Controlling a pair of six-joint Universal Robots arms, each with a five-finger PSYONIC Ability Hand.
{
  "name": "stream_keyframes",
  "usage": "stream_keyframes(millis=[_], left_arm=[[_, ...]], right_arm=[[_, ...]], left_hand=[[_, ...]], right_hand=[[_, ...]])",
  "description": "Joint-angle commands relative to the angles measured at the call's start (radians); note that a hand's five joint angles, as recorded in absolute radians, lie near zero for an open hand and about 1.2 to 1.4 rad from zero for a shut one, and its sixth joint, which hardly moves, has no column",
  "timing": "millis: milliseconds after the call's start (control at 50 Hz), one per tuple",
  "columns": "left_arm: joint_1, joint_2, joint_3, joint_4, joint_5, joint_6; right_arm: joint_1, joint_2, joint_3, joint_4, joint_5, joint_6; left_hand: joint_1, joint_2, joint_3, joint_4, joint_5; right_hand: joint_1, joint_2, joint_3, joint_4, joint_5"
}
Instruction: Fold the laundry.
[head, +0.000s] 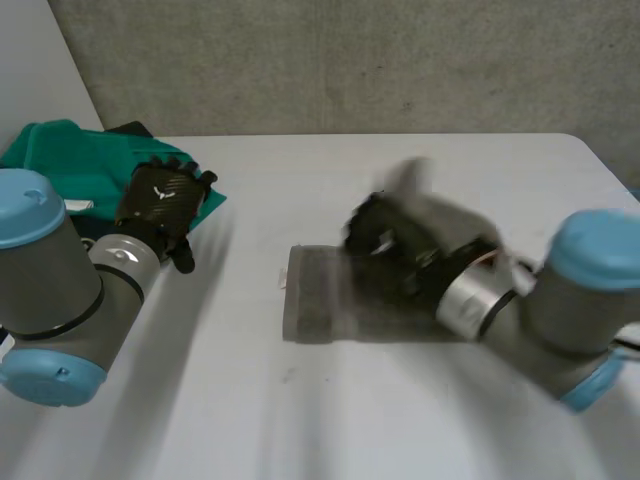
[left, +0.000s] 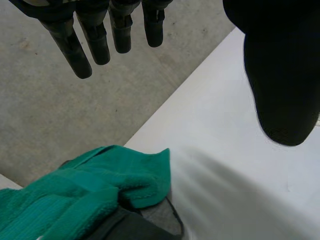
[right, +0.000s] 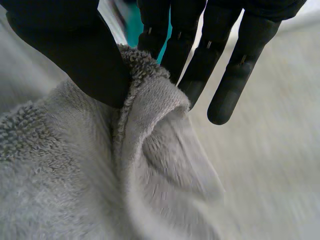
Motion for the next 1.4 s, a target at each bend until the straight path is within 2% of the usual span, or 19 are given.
stream_keyframes(millis=[20, 40, 60, 80, 140, 160, 320, 380, 540, 600, 660, 680, 740, 800, 880, 1020, 1160, 1260, 1400], left_arm=[[-0.029, -0.021, -0.001, 0.004, -0.001, -0.002], [-0.034, -0.026, 0.000, 0.004, -0.001, -0.003], [-0.037, -0.030, 0.003, 0.005, -0.002, -0.003], [-0.044, -0.039, 0.009, 0.008, -0.002, -0.002], [-0.057, -0.049, 0.023, 0.010, -0.004, -0.002], [-0.067, -0.050, 0.031, 0.008, -0.004, -0.002], [-0.152, -0.047, 0.054, 0.013, -0.005, -0.009], [-0.181, -0.052, 0.066, 0.013, -0.010, -0.011], [-0.213, -0.069, 0.069, 0.013, -0.018, -0.012], [-0.213, -0.070, 0.066, 0.013, -0.018, -0.012], [-0.209, -0.064, 0.060, 0.013, -0.018, -0.012], [-0.207, -0.062, 0.058, 0.012, -0.019, -0.012], [-0.195, -0.043, 0.048, 0.011, -0.025, -0.012], [-0.181, -0.015, 0.035, 0.011, -0.027, -0.012], [-0.164, 0.017, 0.026, 0.011, -0.027, -0.014], [-0.150, 0.053, 0.008, 0.011, -0.027, -0.017], [-0.149, 0.053, 0.000, 0.010, -0.039, -0.051], [-0.156, 0.042, 0.009, 0.013, -0.045, -0.096], [-0.196, 0.028, 0.077, 0.008, -0.038, -0.169]], right_arm=[[0.134, 0.130, -0.051, 0.043, 0.084, -0.069], [0.136, 0.135, -0.063, 0.055, 0.110, -0.066], [0.136, 0.134, -0.072, 0.068, 0.135, -0.057], [0.134, 0.126, -0.086, 0.080, 0.188, -0.026], [0.122, 0.101, -0.086, 0.063, 0.248, 0.085], [0.093, 0.056, -0.075, 0.053, 0.258, 0.200], [-0.091, -0.155, 0.017, 0.109, 0.262, 0.726], [-0.146, -0.155, 0.038, 0.172, 0.265, 0.736], [-0.324, -0.025, 0.086, 0.408, 0.241, 0.487], [-0.334, 0.011, 0.075, 0.427, 0.230, 0.463], [-0.332, 0.023, 0.054, 0.418, 0.239, 0.480], [-0.332, 0.020, 0.049, 0.407, 0.248, 0.491], [-0.300, -0.033, 0.040, 0.301, 0.313, 0.532], [-0.230, -0.135, 0.049, 0.183, 0.386, 0.548], [-0.113, -0.189, 0.038, 0.135, 0.391, 0.543], [0.115, -0.063, -0.028, 0.155, 0.296, 0.482], [0.214, 0.078, -0.094, 0.238, 0.252, 0.371], [0.191, 0.088, -0.146, 0.255, 0.324, 0.518], [0.049, -0.088, -0.097, 0.195, 0.333, 0.861]], left_hand=[[-0.012, -0.029, -0.030, -0.027, -0.050], [-0.012, -0.029, -0.030, -0.027, -0.050], [-0.012, -0.029, -0.030, -0.027, -0.050], [-0.012, -0.029, -0.030, -0.027, -0.050], [-0.012, -0.029, -0.030, -0.027, -0.050], [-0.012, -0.029, -0.030, -0.027, -0.050], [-0.012, -0.029, -0.030, -0.027, -0.050], [-0.012, -0.029, -0.030, -0.027, -0.050], [-0.012, -0.029, -0.030, -0.027, -0.050], [-0.012, -0.029, -0.030, -0.027, -0.050], [-0.012, -0.029, -0.030, -0.027, -0.050], [-0.012, -0.029, -0.030, -0.027, -0.050], [-0.012, -0.029, -0.030, -0.027, -0.050], [-0.012, -0.029, -0.030, -0.027, -0.050], [-0.012, -0.029, -0.030, -0.027, -0.050], [-0.012, -0.029, -0.030, -0.027, -0.050], [-0.012, -0.029, -0.030, -0.027, -0.050], [-0.012, -0.029, -0.030, -0.027, -0.050], [-0.012, -0.029, -0.030, -0.027, -0.050]], right_hand=[[0.291, 0.222, 0.206, 0.199, 0.231], [0.165, 0.096, 0.080, 0.073, 0.106], [-0.176, -0.245, -0.261, -0.268, -0.236], [-0.931, -1.000, -1.016, -1.023, -0.991], [-0.931, -1.000, -1.016, -1.023, -0.991], [-0.931, -1.000, -1.016, -1.023, -0.991], [-0.931, -1.000, -1.016, -1.023, -0.991], [-0.931, -1.000, -1.016, -1.023, -0.991], [-0.909, -0.978, -0.994, -1.001, -0.968], [-0.662, -0.731, -0.747, -0.754, -0.721], [0.156, 0.087, 0.071, 0.064, 0.096], [0.289, 0.220, 0.204, 0.197, 0.230], [0.291, 0.222, 0.206, 0.199, 0.231], [0.291, 0.222, 0.206, 0.199, 0.231], [0.291, 0.222, 0.206, 0.199, 0.231], [0.291, 0.222, 0.206, 0.199, 0.231], [0.291, 0.222, 0.206, 0.199, 0.231], [-0.931, -1.000, -1.016, -1.023, -0.991], [-0.931, -1.000, -1.016, -1.023, -0.991]])
